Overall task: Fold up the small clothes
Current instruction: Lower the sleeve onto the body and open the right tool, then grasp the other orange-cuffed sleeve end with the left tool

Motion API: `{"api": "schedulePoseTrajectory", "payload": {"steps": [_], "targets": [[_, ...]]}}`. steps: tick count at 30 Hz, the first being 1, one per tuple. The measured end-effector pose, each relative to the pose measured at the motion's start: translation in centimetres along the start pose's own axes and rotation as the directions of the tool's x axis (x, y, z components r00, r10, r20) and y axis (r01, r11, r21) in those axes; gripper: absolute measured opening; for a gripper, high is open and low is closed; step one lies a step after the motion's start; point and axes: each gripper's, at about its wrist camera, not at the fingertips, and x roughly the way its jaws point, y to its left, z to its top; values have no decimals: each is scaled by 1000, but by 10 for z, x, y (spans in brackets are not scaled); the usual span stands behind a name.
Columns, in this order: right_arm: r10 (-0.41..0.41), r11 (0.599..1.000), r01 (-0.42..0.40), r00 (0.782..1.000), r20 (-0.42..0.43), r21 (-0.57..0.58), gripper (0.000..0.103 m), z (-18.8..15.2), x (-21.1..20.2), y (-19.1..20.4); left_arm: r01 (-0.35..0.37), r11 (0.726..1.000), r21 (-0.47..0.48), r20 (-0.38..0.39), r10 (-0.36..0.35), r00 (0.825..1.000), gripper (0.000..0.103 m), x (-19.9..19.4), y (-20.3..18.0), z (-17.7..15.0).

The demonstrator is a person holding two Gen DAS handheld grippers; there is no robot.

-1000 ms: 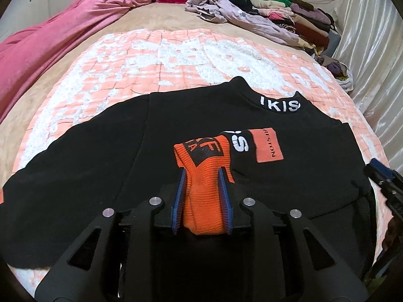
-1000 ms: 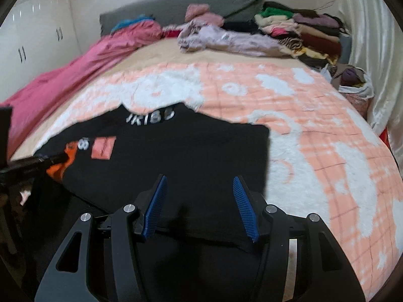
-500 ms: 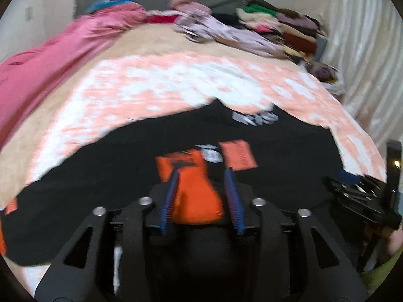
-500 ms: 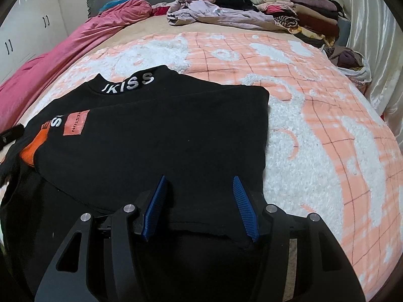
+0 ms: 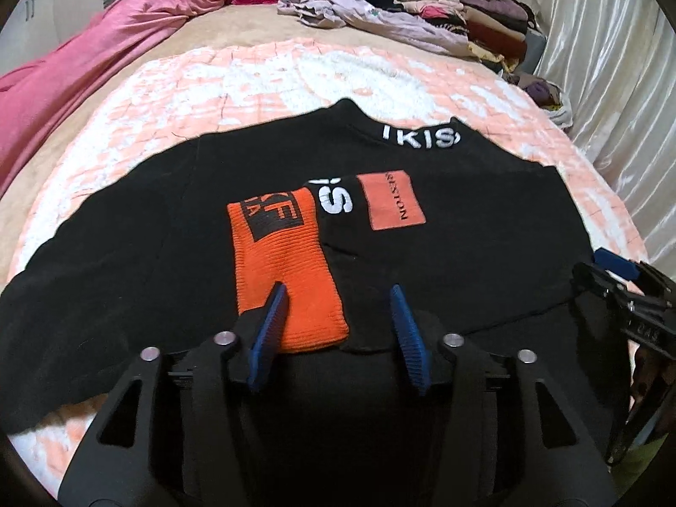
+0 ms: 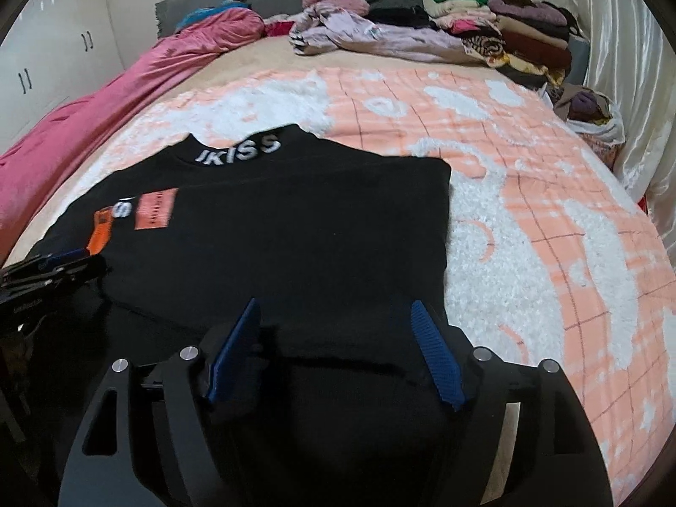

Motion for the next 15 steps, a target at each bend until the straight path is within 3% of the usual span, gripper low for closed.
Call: {"api": "schedulePoseTrajectory", "payload": {"steps": [3, 7, 15], "targets": [[20, 1000, -20, 1000, 7, 1, 73, -2, -11, 4, 3, 1000, -9, 20, -2, 1000, 50, -13, 0, -1], [60, 998, -61, 998, 34, 16, 73, -4, -28, 8, -15, 1000, -17, 34, 15, 999, 67, -28, 1, -4], [100, 995, -101, 992, 77, 7, 73, -1, -52, 30, -57, 998, -31, 75, 59, 995, 86, -55, 10, -10]]}}
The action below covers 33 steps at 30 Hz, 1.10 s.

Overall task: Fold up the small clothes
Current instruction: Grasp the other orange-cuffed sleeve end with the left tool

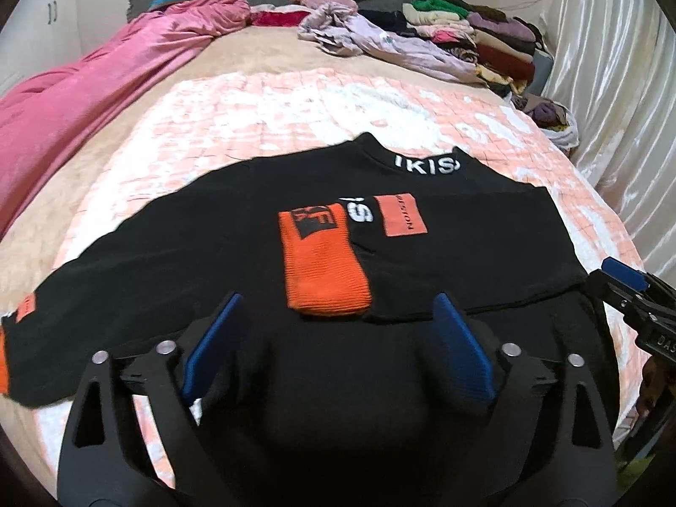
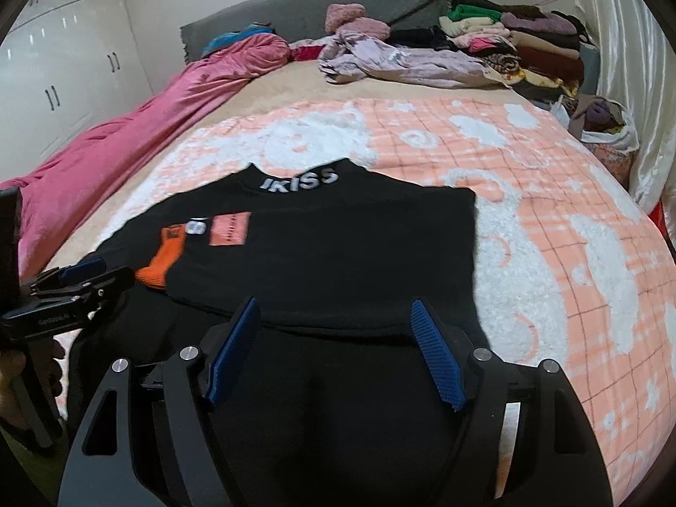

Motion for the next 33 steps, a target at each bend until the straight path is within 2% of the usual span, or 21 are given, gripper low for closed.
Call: {"api": "schedulePoseTrajectory", "payload": {"steps": [7, 17, 33], "targets": [[46, 997, -45, 999, 20, -63, 73, 8, -7, 39, -60, 997, -46, 34, 62, 998, 90, -23, 29, -3], [101, 985, -96, 994, 28, -141, 73, 21, 0, 97, -169, 977, -127, 58, 178, 982, 90, -53, 90, -18], [121, 969, -118, 993, 3, -219, 73, 23, 20, 165, -209, 946, -249, 64, 231, 971, 90, -83, 162, -44]]}}
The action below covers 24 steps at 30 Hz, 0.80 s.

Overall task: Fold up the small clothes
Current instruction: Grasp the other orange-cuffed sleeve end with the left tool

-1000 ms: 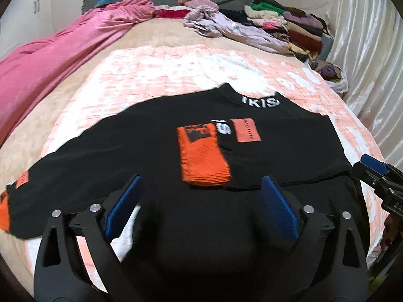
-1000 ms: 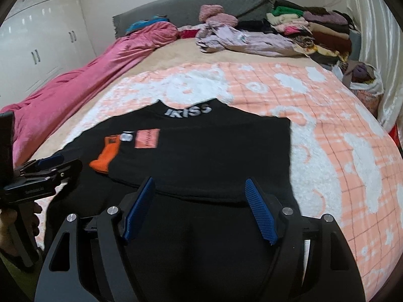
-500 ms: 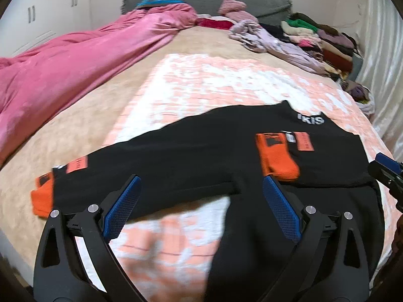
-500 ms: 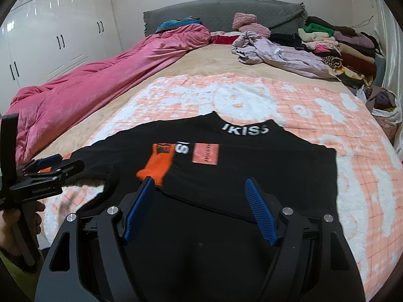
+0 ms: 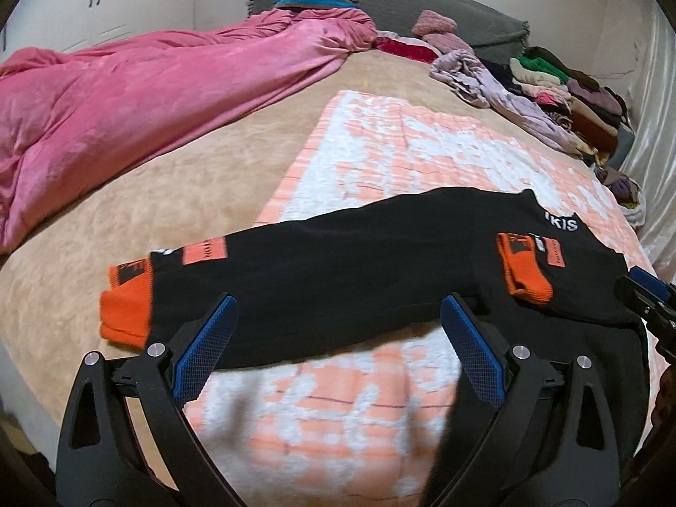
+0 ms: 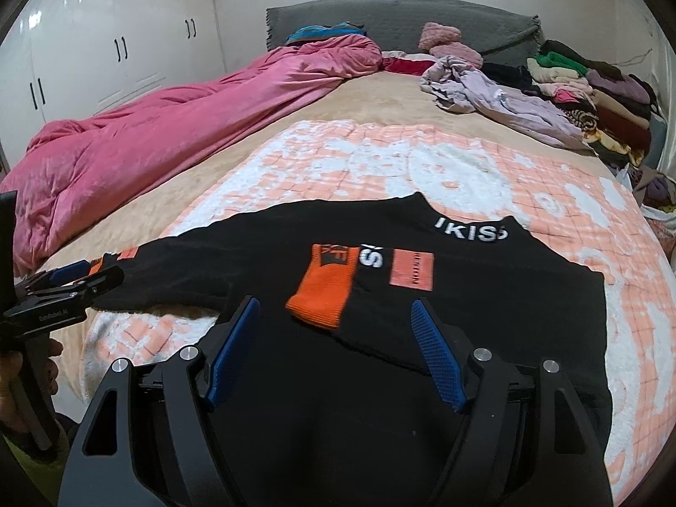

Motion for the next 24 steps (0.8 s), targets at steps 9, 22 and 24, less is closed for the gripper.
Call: {"api": "schedulePoseTrajectory", "payload": {"steps": [9, 22, 24], "targets": [[3, 999, -3, 1000, -10, -43, 73, 1, 7, 23, -30, 998, -57, 4, 30, 1000, 90, -2, 32, -5], [-6, 998, 4, 999, -36, -61, 73, -4, 21, 33, -164, 968, -189, 7, 168, 986, 90, -2, 102, -8], [-5, 998, 3, 999, -39, -57, 73, -5, 23, 32, -183, 959, -216, -3, 187, 982, 90, 1, 114, -9]]}}
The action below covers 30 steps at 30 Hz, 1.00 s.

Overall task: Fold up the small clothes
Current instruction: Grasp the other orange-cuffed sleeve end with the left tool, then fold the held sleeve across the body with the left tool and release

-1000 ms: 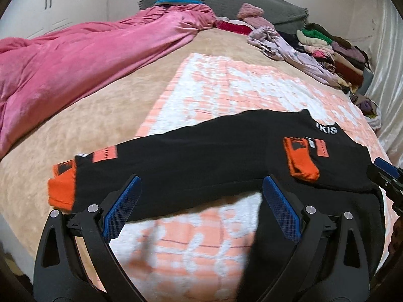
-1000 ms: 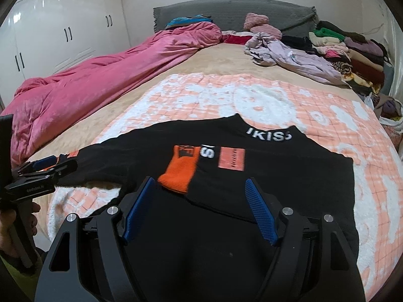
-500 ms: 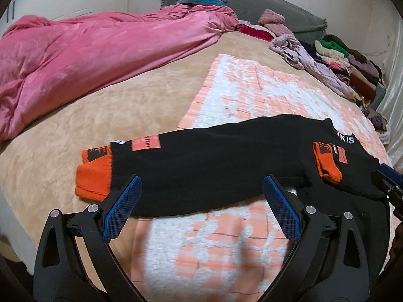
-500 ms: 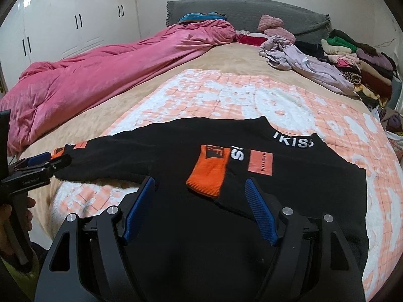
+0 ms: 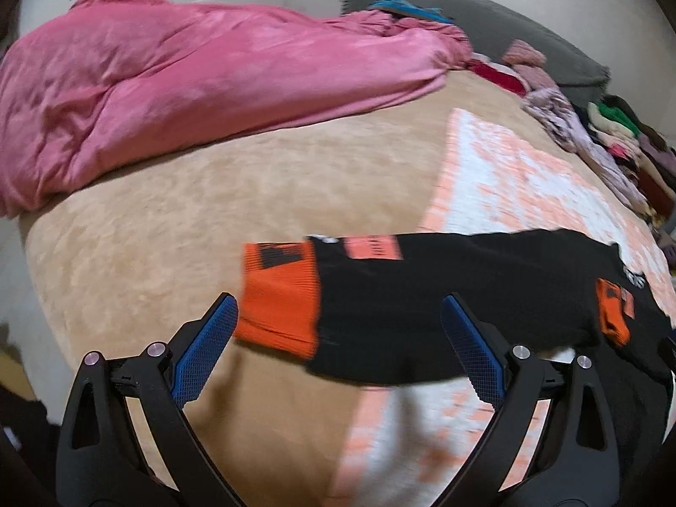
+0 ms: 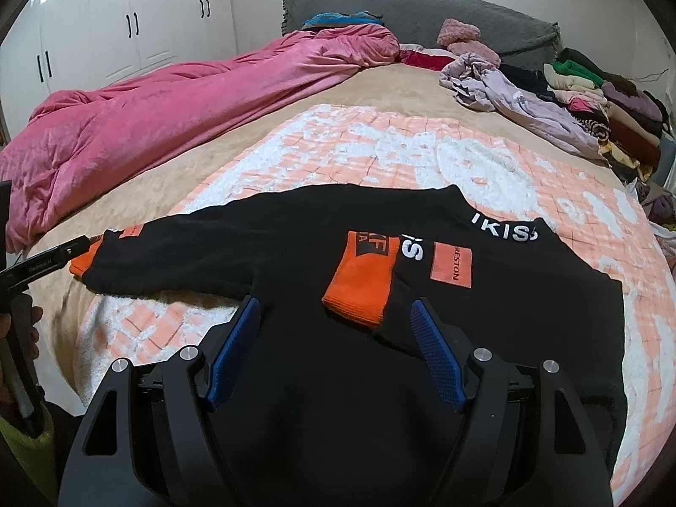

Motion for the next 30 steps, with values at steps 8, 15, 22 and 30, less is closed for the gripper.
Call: {"api": "schedulePoseTrajectory", "payload": {"steps": [8, 15, 22, 30], "targets": [[9, 1000, -9, 1000, -17, 23, 73, -7, 6, -4, -64, 986, -156, -20, 61, 998, 90, 24, 44, -6], [10, 999, -8, 1000, -26, 52, 73, -15, 6, -13, -42, 981, -190, -31, 36, 999, 65, 38, 44, -9], [6, 996, -3, 999, -33, 93, 73, -22, 6, -26, 45, 982, -183, -31, -52, 998, 16, 41, 33, -6], [15, 992, -12, 1000, -20, 127, 73, -26, 1, -37, 175, 972, -158, 32, -172, 985, 12, 7, 5, 6]]}}
